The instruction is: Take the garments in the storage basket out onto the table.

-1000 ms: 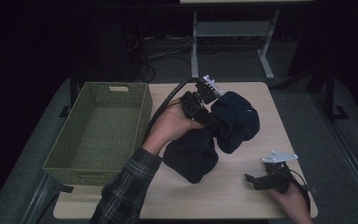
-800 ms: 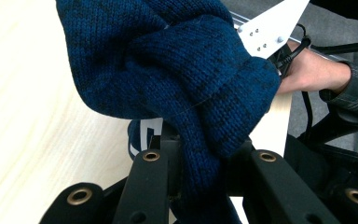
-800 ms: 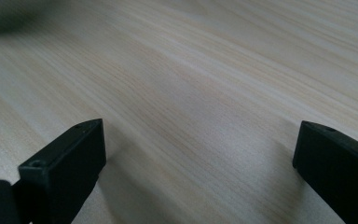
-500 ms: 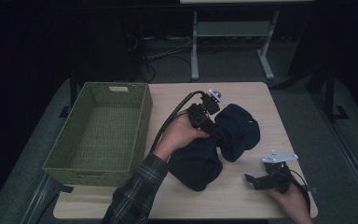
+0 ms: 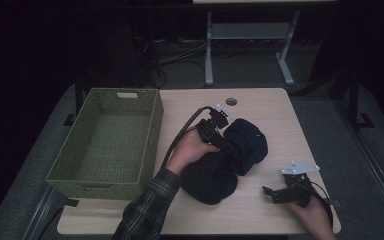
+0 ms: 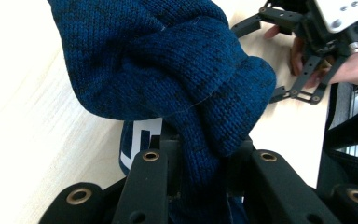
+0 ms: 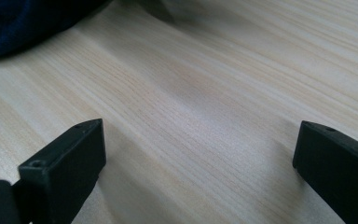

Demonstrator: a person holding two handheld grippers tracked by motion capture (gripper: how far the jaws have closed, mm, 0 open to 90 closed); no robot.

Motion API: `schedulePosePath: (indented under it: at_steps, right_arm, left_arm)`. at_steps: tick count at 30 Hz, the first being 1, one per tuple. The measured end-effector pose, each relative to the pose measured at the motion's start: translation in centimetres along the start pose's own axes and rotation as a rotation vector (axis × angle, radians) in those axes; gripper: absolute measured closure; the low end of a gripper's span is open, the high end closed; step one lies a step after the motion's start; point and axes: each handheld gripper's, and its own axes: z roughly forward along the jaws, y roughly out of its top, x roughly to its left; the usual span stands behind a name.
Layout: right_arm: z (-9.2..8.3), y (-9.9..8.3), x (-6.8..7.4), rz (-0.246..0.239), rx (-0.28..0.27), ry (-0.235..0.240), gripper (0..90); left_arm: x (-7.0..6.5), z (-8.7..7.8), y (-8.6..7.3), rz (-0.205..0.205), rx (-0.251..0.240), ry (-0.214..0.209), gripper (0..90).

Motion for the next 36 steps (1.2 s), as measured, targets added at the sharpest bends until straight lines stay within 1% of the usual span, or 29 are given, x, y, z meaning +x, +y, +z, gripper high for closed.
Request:
schedulePosePath:
  at_steps: [3, 6, 9, 11, 17, 22, 26, 29, 34, 36]
  right_arm:
    - [0.0, 0.0, 0.0, 0.001, 0.0, 0.001, 2.2]
    - [0.0, 0.0, 0.0, 0.0, 0.0, -0.001, 2.2]
    - [0.0, 0.0, 0.0, 0.0, 0.0, -0.001, 2.2]
    - [0.0, 0.0, 0.0, -0.001, 0.0, -0.001, 2.2]
    - [0.0, 0.0, 0.0, 0.001, 0.0, 0.001, 2.2]
    - [0.0, 0.0, 0.0, -0.001, 0.0, -0.001, 2.2]
    - [0.0, 0.0, 0.0, -0.001, 0.0, -0.001, 2.2]
    - [0.0, 0.0, 0.0, -0.001, 0.0, -0.001, 2.2]
    - [0.0, 0.0, 0.0, -0.001, -0.001, -0.001, 2.2]
    - [0.0, 0.0, 0.0, -0.001, 0.0, -0.001, 2.2]
  left_arm:
    - [0.6, 0.2, -0.5, -0.015, 0.002, 0.015, 75.0]
    - [1.2, 0.6, -1.1, -0.035, -0.012, 0.019, 74.9]
    - [1.8, 0.9, -1.6, -0.046, -0.002, 0.048, 74.8]
    - [2.2, 1.0, -2.0, -0.062, -0.007, 0.065, 74.7]
    - [3.1, 1.2, -2.8, -0.082, -0.014, 0.111, 74.4]
    - [3.9, 1.6, -3.4, -0.112, -0.015, 0.133, 74.2]
    - [4.5, 2.2, -3.9, -0.127, 0.002, 0.156, 74.1]
    - [5.0, 2.6, -4.4, -0.14, 0.015, 0.182, 74.1]
    - [5.7, 3.2, -5.2, -0.158, 0.034, 0.205, 73.9]
    - [5.9, 3.5, -5.6, -0.158, 0.053, 0.216, 73.9]
